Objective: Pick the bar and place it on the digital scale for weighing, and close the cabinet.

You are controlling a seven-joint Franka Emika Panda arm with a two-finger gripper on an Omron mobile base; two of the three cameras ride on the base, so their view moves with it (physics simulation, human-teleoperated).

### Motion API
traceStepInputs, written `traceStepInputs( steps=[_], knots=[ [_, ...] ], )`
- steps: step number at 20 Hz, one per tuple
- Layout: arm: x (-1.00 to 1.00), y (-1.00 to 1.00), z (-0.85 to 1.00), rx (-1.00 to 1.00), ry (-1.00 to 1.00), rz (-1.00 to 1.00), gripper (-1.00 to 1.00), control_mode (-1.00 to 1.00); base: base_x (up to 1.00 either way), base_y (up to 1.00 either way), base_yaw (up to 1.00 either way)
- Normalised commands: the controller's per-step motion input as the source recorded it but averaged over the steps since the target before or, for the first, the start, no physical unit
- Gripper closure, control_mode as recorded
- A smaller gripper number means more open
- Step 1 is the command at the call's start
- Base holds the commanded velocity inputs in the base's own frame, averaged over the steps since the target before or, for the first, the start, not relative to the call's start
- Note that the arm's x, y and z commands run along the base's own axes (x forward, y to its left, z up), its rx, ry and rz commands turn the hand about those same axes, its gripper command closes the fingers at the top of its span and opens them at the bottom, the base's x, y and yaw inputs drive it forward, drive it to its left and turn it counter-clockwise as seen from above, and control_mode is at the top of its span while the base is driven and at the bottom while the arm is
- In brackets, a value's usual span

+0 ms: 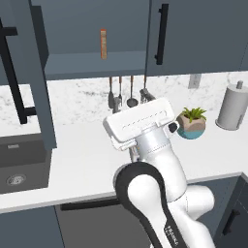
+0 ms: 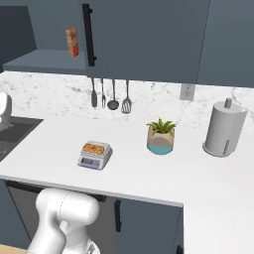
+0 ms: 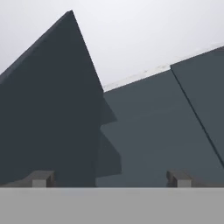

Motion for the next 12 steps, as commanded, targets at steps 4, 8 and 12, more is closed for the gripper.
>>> traceStepInputs(
  steps=[4,8,12],
  knots=[
    [0.33,0.21,-0.63,0.00,-0.03,0.06,-1.00,-1.00,0.00,0.00,0.00],
    [0.07,-0.29,-0.76,0.00,-0.02,0.13,-1.00,-1.00,0.00,0.00,0.00],
    [-0.11,-0.44,-0.51,0.00,-0.03,0.18,-1.00,-1.00,0.00,0.00,0.00]
  ],
)
